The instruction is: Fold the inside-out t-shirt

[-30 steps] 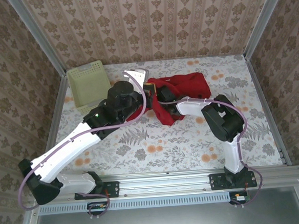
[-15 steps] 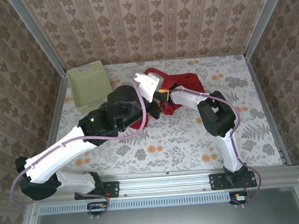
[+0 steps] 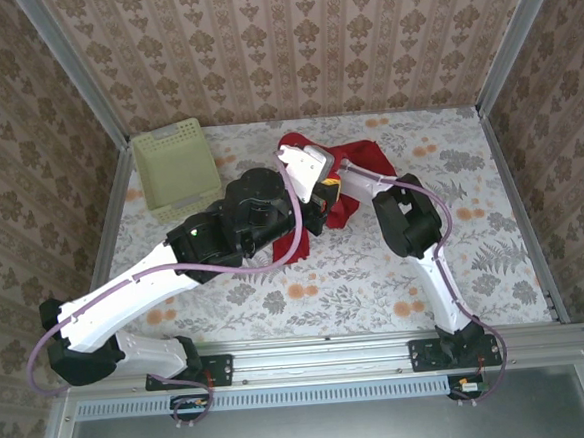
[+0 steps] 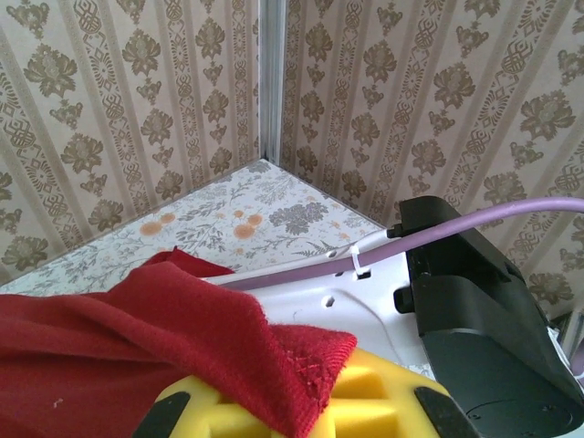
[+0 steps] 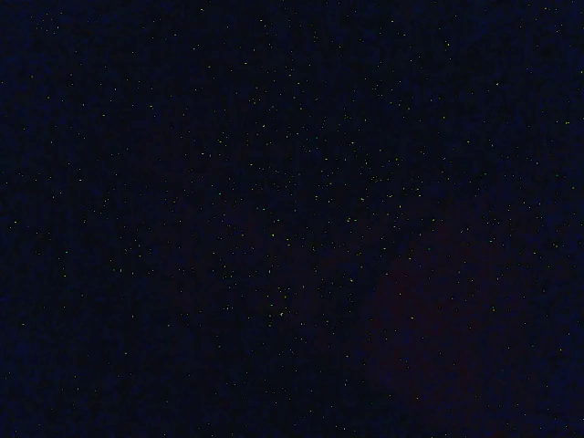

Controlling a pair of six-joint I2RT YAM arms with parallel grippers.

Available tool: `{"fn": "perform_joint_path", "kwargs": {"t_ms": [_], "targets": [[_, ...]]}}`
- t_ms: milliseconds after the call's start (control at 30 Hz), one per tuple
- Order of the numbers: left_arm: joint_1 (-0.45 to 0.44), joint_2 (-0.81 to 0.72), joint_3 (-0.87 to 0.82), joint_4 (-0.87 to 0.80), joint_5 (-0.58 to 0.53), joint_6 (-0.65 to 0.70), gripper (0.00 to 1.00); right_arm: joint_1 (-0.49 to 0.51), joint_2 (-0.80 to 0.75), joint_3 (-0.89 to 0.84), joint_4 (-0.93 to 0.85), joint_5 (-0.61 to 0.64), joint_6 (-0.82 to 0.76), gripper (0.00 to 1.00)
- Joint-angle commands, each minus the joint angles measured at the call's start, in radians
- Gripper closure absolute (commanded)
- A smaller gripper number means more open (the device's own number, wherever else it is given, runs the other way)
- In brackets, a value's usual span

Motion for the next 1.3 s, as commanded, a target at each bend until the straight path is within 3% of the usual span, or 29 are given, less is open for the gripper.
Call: {"fn": "perform_joint_path", "kwargs": {"t_ms": [0, 133, 233, 400, 500, 633, 833, 1000, 1267], "targets": [[-0.015, -0.021, 0.046, 0.068, -0.001, 0.025, 1.00, 0.000, 0.086, 0.050, -0.142, 0.065, -0.008, 0.00], [-0.007, -0.042, 0.047, 0.064, -0.028, 0.026, 1.00, 0.006, 0.138, 0.111, -0.186, 0.090, -0.026, 0.03], [0.016, -0.062, 0.036, 0.049, -0.051, 0.013, 1.00, 0.006, 0.148, 0.113, -0.180, 0.077, -0.031, 0.12], [0.124, -0.084, 0.012, -0.019, -0.066, -0.056, 1.00, 0.010, 0.024, -0.063, -0.002, -0.011, -0.065, 0.41], [0.209, -0.092, -0.007, -0.070, -0.055, -0.100, 1.00, 0.011, -0.101, -0.241, 0.165, -0.095, -0.081, 0.68], [0.348, -0.121, -0.074, -0.100, -0.005, -0.171, 1.00, 0.036, -0.235, -0.426, 0.324, -0.148, -0.099, 0.84], [0.542, -0.102, -0.112, -0.134, 0.075, -0.227, 1.00, 0.072, -0.428, -0.682, 0.518, -0.199, -0.084, 0.98], [0.653, -0.018, -0.107, -0.184, 0.076, -0.253, 1.00, 0.099, -0.571, -0.860, 0.659, -0.254, -0.080, 1.00], [0.691, 0.247, -0.052, -0.294, 0.056, -0.295, 1.00, 0.159, -0.820, -1.090, 0.864, -0.344, -0.097, 1.00]]}}
